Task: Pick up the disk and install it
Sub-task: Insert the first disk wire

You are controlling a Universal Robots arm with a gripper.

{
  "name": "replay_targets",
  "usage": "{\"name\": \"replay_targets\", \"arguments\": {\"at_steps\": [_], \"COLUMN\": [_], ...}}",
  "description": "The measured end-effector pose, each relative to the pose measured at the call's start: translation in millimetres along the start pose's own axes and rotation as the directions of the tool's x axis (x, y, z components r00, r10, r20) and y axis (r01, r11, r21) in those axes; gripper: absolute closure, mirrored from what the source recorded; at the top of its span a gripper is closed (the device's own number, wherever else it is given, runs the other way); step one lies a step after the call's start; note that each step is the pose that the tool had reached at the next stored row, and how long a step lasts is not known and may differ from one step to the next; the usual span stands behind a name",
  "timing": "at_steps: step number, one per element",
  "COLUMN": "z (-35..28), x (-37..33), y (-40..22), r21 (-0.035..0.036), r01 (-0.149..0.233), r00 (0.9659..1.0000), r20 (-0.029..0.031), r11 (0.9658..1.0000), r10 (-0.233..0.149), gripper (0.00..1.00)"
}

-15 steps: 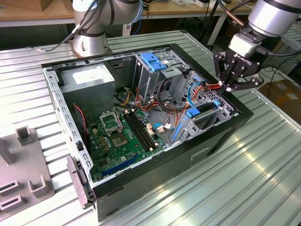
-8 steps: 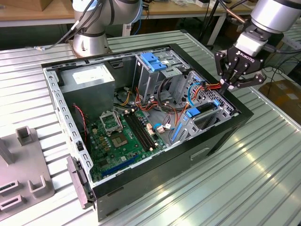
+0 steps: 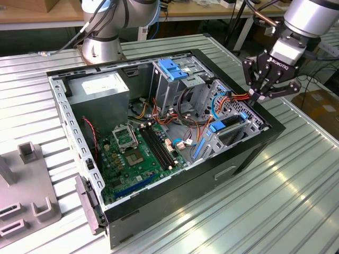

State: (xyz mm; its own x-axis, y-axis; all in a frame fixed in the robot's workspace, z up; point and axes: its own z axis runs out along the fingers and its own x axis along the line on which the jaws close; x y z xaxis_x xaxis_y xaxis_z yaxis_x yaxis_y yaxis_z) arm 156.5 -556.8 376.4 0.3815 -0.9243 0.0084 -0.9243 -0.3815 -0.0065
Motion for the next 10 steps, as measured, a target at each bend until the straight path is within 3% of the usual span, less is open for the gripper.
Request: {"name": "replay_targets", "arguments": {"at_steps": [7,8,10], "z": [0.1,0.1,0.1], "x": [2.3,2.3,2.4], "y": [-6.9,-7.0,-7.1], "r21": [0.0005,0.0006,0.0011], "r01": [0.056,0.07,0.128], "r00": [0.9985,0.9976,0.9917], "r20": [0.0003,0.0004,0.0008], "r11": [0.9985,0.9976,0.9917], "r10": [-0.056,-0.07,-0.128], "gripper": [0.9,0.9,0.9]}}
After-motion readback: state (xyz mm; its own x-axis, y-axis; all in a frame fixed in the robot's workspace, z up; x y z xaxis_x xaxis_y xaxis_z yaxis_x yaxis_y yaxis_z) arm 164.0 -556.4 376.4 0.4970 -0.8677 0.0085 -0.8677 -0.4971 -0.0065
